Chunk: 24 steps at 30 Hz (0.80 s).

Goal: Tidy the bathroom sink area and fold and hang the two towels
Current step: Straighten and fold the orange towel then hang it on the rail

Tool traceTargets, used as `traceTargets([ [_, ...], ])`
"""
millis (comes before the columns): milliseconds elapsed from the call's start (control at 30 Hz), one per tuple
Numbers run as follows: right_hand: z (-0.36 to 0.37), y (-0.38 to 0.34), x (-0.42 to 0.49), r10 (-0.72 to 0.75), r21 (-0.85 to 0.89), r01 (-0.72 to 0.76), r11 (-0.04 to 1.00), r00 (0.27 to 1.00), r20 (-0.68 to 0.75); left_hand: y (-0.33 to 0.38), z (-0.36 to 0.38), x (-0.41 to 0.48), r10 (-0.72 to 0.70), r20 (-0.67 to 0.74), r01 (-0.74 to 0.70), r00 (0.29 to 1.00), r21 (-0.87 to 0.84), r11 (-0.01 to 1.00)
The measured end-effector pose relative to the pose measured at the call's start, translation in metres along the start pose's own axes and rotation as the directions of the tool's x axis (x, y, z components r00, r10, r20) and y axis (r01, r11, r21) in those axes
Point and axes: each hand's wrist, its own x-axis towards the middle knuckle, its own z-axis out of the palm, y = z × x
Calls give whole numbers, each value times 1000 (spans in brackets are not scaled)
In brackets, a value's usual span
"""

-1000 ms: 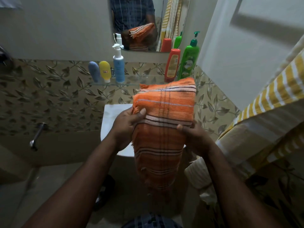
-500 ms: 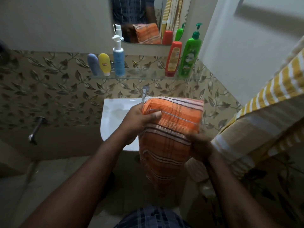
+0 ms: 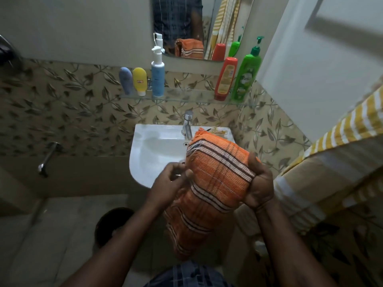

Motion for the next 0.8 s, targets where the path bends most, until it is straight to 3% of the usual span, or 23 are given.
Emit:
traceTargets([
  [400, 0, -11, -1, -10, -29, 11, 1000, 999, 33, 18, 11, 9, -35, 316, 53, 948, -49, 997],
  [600, -3, -13, -5, -17, -17, 18, 1000, 999, 36, 16, 19, 6, -59, 348, 42, 935, 58, 997],
  [800, -9, -14, -8, -21, -23, 20, 1000, 1000, -18, 23, 13, 3, 6, 373, -5, 928, -4, 1000],
])
